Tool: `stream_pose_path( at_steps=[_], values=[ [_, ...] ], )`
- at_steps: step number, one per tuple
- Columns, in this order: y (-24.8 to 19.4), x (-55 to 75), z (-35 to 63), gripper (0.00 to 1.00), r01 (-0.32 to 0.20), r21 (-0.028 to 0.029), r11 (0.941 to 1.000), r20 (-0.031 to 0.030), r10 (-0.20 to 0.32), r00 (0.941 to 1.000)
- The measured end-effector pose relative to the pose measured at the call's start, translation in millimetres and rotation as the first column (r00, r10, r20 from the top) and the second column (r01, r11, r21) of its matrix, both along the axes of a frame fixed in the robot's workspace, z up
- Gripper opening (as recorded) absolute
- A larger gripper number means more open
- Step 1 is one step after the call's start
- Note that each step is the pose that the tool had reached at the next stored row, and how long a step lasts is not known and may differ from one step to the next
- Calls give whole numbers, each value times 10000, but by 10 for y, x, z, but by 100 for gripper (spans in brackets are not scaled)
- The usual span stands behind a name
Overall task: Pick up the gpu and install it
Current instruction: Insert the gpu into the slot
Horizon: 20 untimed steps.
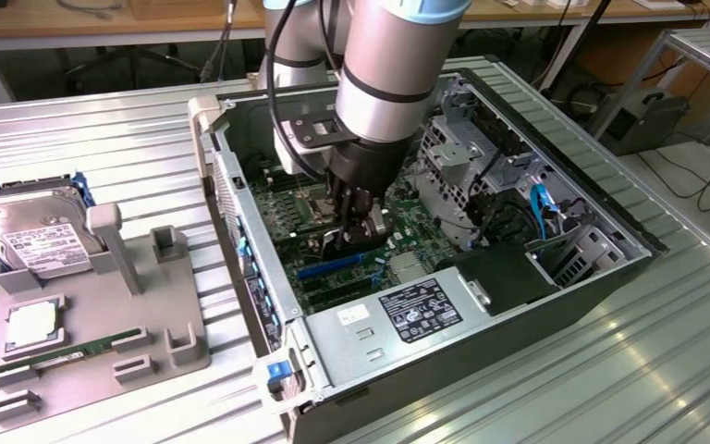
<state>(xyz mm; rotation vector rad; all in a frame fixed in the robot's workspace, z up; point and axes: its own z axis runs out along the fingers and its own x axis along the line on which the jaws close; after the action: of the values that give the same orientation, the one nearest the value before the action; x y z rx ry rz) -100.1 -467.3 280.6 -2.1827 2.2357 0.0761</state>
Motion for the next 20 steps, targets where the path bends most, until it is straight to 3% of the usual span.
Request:
stream_pose_path(
  at_steps=[7, 16, 20],
  values=[
    [-5, 1, -29, 26, 30, -88, 10000, -12, -30, 10000],
    [-5, 0, -109, 26, 30, -90, 10000, -87, -31, 10000],
    [-3, -1, -125, 26, 4, -76, 10000, -92, -5, 10000]
  ],
)
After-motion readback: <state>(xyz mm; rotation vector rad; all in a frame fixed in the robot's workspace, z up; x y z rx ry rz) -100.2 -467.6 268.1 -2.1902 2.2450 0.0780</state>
